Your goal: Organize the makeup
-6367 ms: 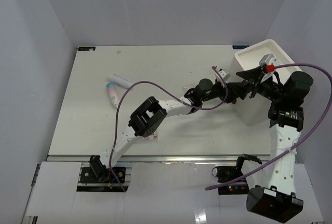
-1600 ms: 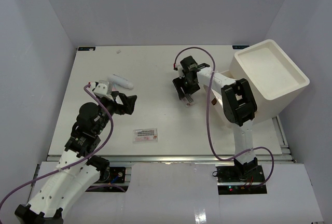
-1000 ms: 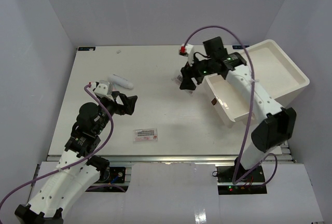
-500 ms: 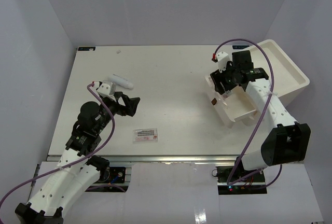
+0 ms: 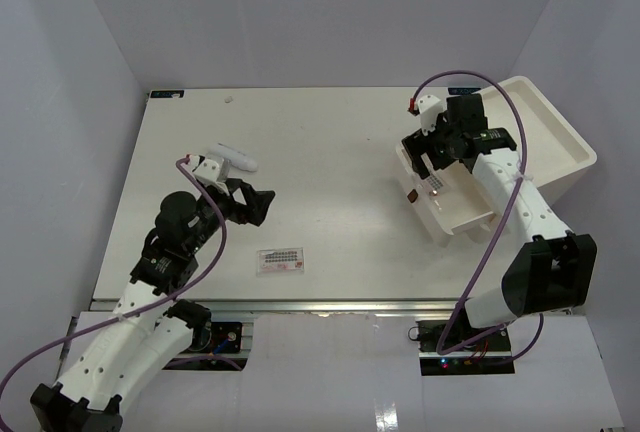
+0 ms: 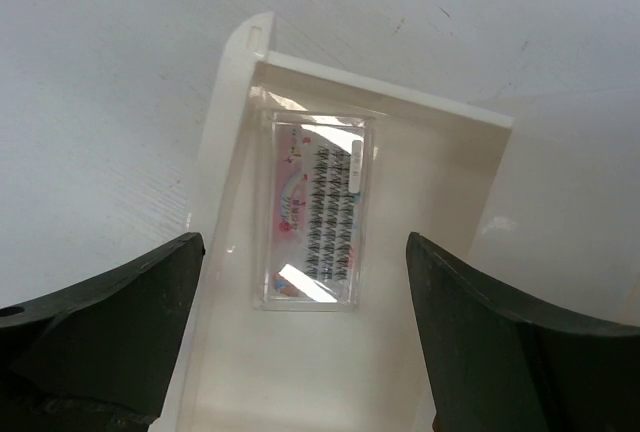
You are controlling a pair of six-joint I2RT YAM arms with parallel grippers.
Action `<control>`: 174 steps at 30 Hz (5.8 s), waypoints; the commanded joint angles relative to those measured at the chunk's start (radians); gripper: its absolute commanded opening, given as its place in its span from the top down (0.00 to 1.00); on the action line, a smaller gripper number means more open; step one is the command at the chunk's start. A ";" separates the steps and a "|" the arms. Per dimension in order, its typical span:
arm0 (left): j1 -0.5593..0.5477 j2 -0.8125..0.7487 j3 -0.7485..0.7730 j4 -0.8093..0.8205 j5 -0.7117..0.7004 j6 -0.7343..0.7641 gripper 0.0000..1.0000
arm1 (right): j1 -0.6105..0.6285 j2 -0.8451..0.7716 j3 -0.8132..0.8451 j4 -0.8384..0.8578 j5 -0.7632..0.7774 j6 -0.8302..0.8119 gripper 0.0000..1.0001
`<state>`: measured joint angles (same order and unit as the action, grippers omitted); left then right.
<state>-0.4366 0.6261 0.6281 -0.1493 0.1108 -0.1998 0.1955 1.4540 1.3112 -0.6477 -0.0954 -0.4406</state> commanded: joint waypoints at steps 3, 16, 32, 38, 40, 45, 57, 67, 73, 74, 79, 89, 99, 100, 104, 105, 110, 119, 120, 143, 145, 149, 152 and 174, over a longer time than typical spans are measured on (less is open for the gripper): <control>-0.002 0.060 0.009 -0.013 0.111 -0.096 0.02 | -0.004 -0.098 0.057 -0.061 -0.333 -0.092 0.08; -0.002 0.254 -0.008 -0.484 0.066 -0.814 0.02 | 0.048 -0.208 -0.210 0.028 -0.839 -0.230 0.10; -0.149 0.505 0.023 -0.696 0.005 -1.420 0.02 | 0.038 -0.295 -0.332 0.139 -0.817 -0.195 0.10; -0.152 0.625 0.033 -0.657 -0.026 -1.459 0.02 | 0.035 -0.321 -0.345 0.140 -0.814 -0.205 0.10; -0.152 0.672 0.045 -0.640 -0.040 -1.458 0.02 | 0.032 -0.330 -0.351 0.140 -0.821 -0.208 0.10; -0.138 0.729 0.088 -0.611 -0.087 -1.445 0.02 | 0.030 -0.342 -0.357 0.137 -0.837 -0.212 0.10; -0.115 0.744 0.111 -0.565 -0.151 -1.452 0.02 | 0.030 -0.334 -0.362 0.126 -0.848 -0.223 0.10; -0.101 0.731 0.136 -0.536 -0.171 -1.452 0.02 | 0.030 -0.314 -0.359 0.113 -0.852 -0.231 0.10; -0.092 0.797 0.133 -0.494 -0.139 -1.447 0.02 | 0.030 -0.309 -0.358 0.106 -0.855 -0.232 0.10; -0.091 0.807 0.133 -0.489 -0.137 -1.445 0.02 | 0.030 -0.308 -0.357 0.105 -0.856 -0.232 0.10; -0.075 0.843 0.167 -0.483 -0.155 -1.425 0.02 | 0.030 -0.306 -0.356 0.101 -0.859 -0.238 0.10; -0.028 0.977 0.295 -0.550 -0.166 -1.284 0.02 | 0.030 -0.305 -0.356 0.096 -0.862 -0.241 0.10; -0.027 1.156 0.433 -0.656 -0.183 -1.091 0.02 | 0.030 -0.307 -0.354 0.094 -0.860 -0.244 0.10; -0.027 1.161 0.439 -0.655 -0.181 -1.081 0.02 | 0.030 -0.306 -0.354 0.093 -0.860 -0.244 0.10; -0.028 1.169 0.434 -0.626 -0.156 -1.046 0.11 | 0.027 -0.303 -0.354 0.094 -0.860 -0.243 0.10; -0.028 1.164 0.427 -0.617 -0.150 -1.039 0.15 | 0.027 -0.302 -0.354 0.094 -0.859 -0.242 0.10; -0.028 1.122 0.374 -0.547 -0.125 -1.016 0.27 | 0.026 -0.303 -0.354 0.094 -0.860 -0.243 0.10; -0.030 1.002 0.300 -0.325 0.053 -0.904 0.77 | -0.001 -0.340 -0.355 0.088 -0.885 -0.245 0.10; -0.031 0.975 0.299 -0.297 0.082 -0.874 0.81 | -0.006 -0.354 -0.356 0.088 -0.888 -0.249 0.10; -0.212 1.364 1.068 0.247 0.604 -0.685 0.92 | -0.022 -0.685 -0.046 -0.044 -0.550 -0.226 0.10; -0.236 1.442 1.177 0.243 0.605 -0.711 0.90 | -0.022 -0.691 -0.020 -0.061 -0.544 -0.219 0.10; -0.274 1.595 1.356 0.225 0.588 -0.751 0.82 | -0.024 -0.709 0.005 -0.087 -0.536 -0.214 0.10; -0.298 1.654 1.455 0.221 0.557 -0.778 0.72 | -0.024 -0.721 -0.003 -0.096 -0.529 -0.214 0.10; -0.314 1.664 1.561 0.111 0.447 -0.722 0.02 | -0.024 -0.752 -0.044 -0.090 -0.532 -0.189 0.10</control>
<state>-0.7540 2.3714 2.1536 -0.0372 0.5643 -0.9421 0.1761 0.7059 1.2641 -0.7540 -0.6273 -0.6527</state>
